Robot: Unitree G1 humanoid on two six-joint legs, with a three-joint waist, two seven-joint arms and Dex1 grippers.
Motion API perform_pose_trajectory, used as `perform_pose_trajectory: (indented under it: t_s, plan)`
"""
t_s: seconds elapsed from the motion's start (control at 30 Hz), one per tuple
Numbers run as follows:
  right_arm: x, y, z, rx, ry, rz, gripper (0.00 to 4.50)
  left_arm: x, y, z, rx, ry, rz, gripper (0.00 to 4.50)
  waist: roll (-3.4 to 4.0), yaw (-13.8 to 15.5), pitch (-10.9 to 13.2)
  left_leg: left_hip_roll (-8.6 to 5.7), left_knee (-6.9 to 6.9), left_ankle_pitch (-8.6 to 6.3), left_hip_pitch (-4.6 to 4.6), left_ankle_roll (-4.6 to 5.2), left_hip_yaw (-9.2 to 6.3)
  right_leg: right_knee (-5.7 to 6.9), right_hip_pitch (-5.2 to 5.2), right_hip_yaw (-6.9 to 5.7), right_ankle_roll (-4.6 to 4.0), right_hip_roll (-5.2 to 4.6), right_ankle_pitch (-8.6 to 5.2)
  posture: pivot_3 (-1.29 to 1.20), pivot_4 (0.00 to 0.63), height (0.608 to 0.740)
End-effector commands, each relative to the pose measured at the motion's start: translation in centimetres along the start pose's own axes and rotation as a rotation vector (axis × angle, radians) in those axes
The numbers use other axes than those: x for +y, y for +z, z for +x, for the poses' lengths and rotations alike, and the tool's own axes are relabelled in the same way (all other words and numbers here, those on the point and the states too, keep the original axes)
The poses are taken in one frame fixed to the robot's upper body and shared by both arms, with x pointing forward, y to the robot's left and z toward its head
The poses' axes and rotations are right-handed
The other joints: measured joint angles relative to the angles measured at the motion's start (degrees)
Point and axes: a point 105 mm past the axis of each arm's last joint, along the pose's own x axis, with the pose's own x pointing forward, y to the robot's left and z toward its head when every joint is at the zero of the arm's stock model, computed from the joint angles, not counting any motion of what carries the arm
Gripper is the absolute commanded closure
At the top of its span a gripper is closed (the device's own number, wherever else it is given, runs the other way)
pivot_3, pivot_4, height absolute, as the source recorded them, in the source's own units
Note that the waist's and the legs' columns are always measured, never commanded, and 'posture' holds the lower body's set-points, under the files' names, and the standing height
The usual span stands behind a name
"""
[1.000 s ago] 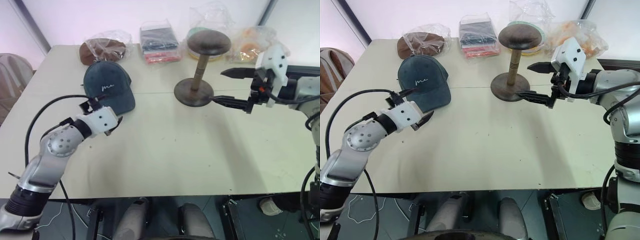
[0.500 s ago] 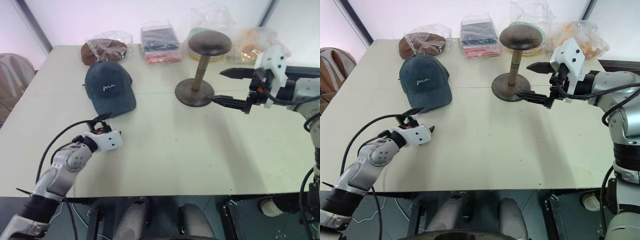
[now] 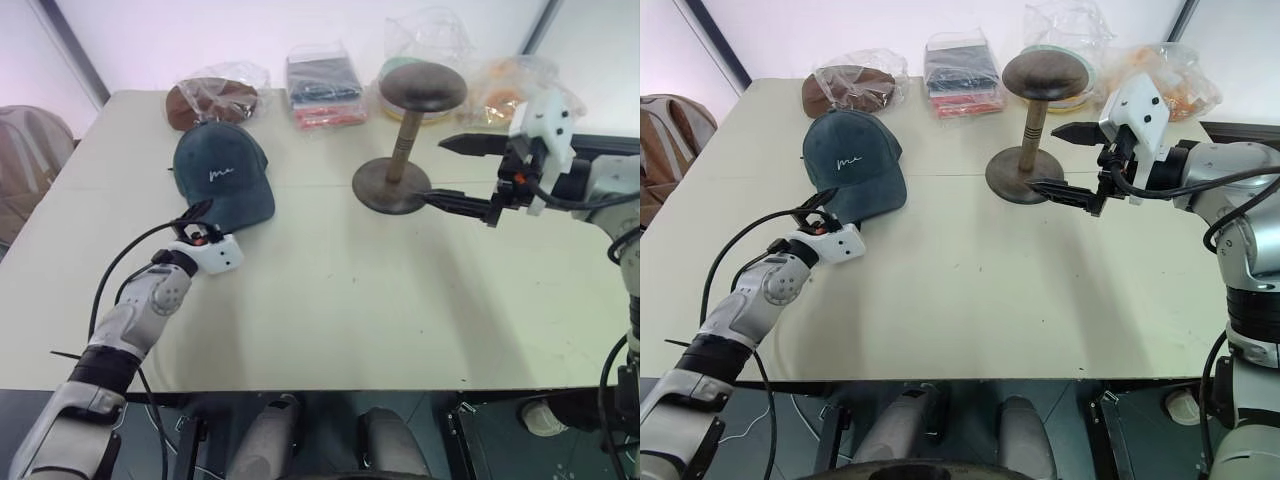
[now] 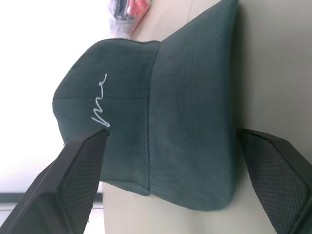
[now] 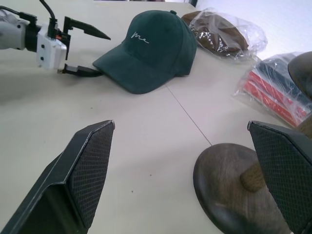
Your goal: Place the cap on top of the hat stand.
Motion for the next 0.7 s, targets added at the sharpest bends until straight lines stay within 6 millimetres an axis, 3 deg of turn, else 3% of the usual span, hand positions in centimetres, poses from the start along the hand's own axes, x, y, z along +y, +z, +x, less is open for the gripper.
perform_pose_trajectory:
  t_s: [0.03, 0.43, 0.47, 0.5, 0.7]
  plan:
    - [-0.2, 1.6, -0.6, -0.043, -0.021, -0.050, 0.00, -1.7, -1.8, 0.1, 0.070, -0.039, 0.003, 0.04, 0.03, 0.0, 0.0, 0.00, 0.00, 0.00, 0.00, 0.00, 0.00, 0.01, 0.00, 0.00, 0.00, 0.00, 0.00, 0.00, 0.150, 0.740]
    - [-0.2, 1.8, -0.7, -0.038, -0.024, -0.055, 0.00, -3.2, -1.9, 0.6, 0.063, -0.021, -0.033, 0.04, 0.33, 0.1, -0.4, -0.02, 0.04, 0.00, 0.04, 0.00, -0.01, 0.05, 0.04, -0.01, 0.01, 0.00, 0.00, 0.00, 0.150, 0.740]
    - [-0.2, 1.8, -0.7, -0.037, -0.024, -0.055, 0.00, -3.3, -1.8, 0.5, 0.059, -0.020, -0.037, 0.57, 0.34, 0.1, -0.4, -0.02, 0.04, 0.00, 0.04, 0.00, -0.01, 0.05, 0.04, -0.01, 0.01, 0.00, 0.00, 0.00, 0.150, 0.740]
    - [-0.2, 1.8, -0.7, -0.036, -0.024, -0.055, 0.00, -3.4, -1.8, 0.5, 0.057, -0.020, -0.040, 0.81, 0.34, 0.1, -0.4, -0.02, 0.04, 0.00, 0.04, 0.00, -0.01, 0.05, 0.04, -0.01, 0.01, 0.00, 0.00, 0.00, 0.150, 0.740]
    - [-0.3, 1.8, -0.8, -0.033, -0.028, -0.057, 0.00, -3.4, -1.6, 0.4, 0.037, 0.002, -0.050, 3.94, 0.76, 0.2, -0.7, -0.02, 0.02, 0.00, 0.03, 0.00, 0.00, 0.06, 0.07, 0.01, 0.01, 0.00, 0.00, 0.00, 0.150, 0.740]
